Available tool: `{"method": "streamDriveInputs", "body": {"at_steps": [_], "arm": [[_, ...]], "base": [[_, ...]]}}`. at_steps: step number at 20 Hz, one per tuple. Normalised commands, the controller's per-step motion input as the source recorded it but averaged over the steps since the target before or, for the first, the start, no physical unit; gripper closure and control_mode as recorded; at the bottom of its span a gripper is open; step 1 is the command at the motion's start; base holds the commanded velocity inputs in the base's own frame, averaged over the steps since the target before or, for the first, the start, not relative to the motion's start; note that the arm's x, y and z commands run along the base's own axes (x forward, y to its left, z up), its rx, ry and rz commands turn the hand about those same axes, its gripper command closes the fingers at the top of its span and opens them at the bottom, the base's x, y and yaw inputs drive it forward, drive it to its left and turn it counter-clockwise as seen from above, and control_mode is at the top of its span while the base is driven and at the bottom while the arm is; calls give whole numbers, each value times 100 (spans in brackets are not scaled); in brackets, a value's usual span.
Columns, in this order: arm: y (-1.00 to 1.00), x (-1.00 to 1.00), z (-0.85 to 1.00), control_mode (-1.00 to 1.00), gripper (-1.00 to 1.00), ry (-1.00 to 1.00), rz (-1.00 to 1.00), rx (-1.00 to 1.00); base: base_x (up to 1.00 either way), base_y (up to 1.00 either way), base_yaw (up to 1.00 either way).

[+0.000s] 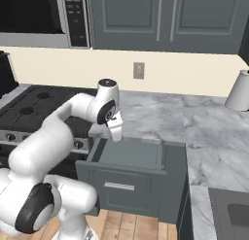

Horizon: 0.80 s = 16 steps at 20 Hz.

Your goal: Pick up the metallic utensils from the counter and place them in the open drawer. Make sure not to pick up any wooden utensils.

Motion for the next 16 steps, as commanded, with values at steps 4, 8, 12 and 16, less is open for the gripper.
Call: {"method": "streamDriveInputs", "body": {"at_steps": [4, 8, 12, 16], "arm": [[19, -71, 39, -100, -100, -29, 35, -5], [21, -62, 48, -100, -100, -31, 32, -14], [18, -45, 63, -100, -100, -13, 28, -23], [12, -40, 66, -100, -100, 0, 19, -23]], "base": [[0, 0, 0], [0, 0, 0], [0, 0, 0], [0, 0, 0]]}}
